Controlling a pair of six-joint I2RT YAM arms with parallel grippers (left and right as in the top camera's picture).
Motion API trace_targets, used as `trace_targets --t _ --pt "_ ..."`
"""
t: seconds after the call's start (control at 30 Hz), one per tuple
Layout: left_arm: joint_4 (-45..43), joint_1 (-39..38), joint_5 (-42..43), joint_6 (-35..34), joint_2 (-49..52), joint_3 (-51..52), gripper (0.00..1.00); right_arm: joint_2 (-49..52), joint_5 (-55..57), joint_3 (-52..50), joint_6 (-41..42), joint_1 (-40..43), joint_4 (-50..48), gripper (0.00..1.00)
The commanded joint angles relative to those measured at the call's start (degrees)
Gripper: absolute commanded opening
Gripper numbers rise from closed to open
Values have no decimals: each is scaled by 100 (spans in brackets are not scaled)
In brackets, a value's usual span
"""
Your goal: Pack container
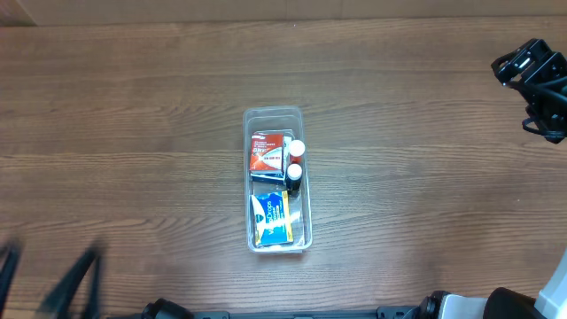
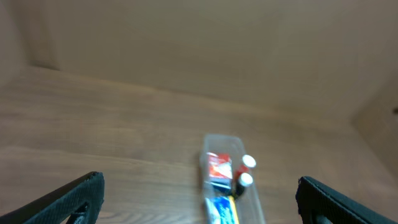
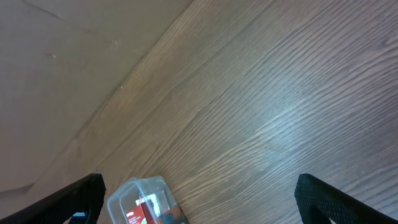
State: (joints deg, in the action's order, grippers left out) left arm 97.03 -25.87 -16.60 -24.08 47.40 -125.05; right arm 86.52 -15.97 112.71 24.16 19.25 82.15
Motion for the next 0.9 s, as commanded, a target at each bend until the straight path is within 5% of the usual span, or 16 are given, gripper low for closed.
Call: trace_targets --t 0.0,0.33,0.67,0.73,0.87 --pt "-31 -4 -981 -573 -1134 1626 100 -68 -20 13 -17 11 -15 100" --pt "-1172 -2 -988 -1886 -1685 4892 100 -68 -20 13 -20 11 -15 100" --pt "-4291 59 -1825 -1878 -1784 7753 100 -68 -20 13 -20 11 -15 100" --pt "-5073 382 -1471 -1818 -1934 8380 100 -68 -20 13 -17 11 -15 100" --pt "-6413 1727 708 -866 -2417 9713 100 -68 -20 13 -17 11 -15 100"
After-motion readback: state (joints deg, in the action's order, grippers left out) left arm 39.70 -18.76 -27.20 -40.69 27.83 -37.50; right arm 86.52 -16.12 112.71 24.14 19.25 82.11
